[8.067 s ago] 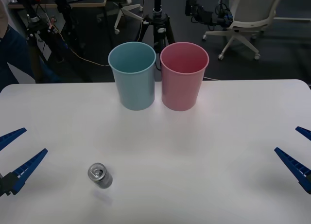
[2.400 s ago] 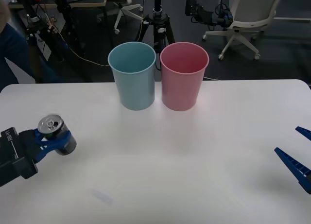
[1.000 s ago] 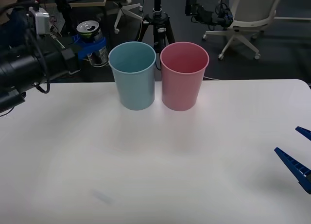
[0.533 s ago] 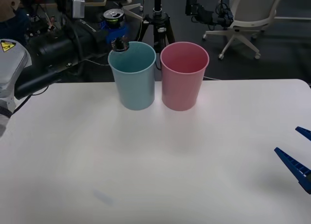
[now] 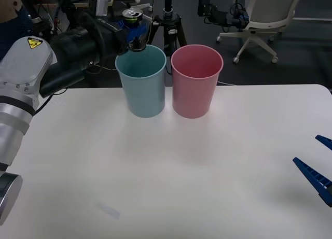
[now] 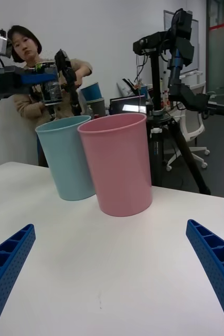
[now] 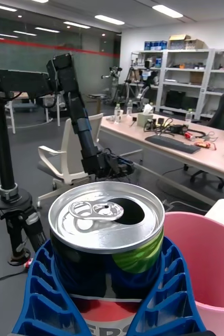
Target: Grasp the object on the table and drop it into the matching bin: aluminum can to the light blue bin, PET bottle to the pink bin.
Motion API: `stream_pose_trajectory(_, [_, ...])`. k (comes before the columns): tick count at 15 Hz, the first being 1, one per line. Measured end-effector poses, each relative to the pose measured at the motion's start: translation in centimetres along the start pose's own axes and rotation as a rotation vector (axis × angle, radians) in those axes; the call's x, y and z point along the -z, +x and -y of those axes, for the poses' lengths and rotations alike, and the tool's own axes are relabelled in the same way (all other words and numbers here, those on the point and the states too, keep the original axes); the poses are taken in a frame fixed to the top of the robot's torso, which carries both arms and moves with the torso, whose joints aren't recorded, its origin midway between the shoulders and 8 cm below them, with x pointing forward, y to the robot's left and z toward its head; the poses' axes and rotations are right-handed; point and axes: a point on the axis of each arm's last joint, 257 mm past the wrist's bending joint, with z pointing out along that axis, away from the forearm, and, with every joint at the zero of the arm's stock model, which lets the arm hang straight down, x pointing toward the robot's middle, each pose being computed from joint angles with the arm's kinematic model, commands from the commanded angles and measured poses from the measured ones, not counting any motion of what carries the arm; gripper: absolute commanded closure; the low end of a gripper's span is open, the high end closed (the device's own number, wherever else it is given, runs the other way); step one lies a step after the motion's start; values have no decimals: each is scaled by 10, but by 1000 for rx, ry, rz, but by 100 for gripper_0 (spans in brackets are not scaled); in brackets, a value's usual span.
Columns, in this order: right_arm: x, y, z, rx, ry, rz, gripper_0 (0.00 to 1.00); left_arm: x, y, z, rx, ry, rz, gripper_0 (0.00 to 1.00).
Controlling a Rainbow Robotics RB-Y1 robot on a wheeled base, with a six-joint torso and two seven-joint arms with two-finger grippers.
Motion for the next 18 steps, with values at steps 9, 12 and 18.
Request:
stream_pose_trajectory(9, [0, 0, 0, 0, 0, 0, 0, -13, 10, -5, -53, -73, -7, 0])
stream_pose_trajectory(12, [0, 0, 0, 0, 0, 0, 0, -14, 10, -4, -65, -72, -4, 0])
stream_pose_trajectory(18, [0, 0, 0, 0, 0, 0, 0, -14, 6, -2, -61, -64, 14, 0])
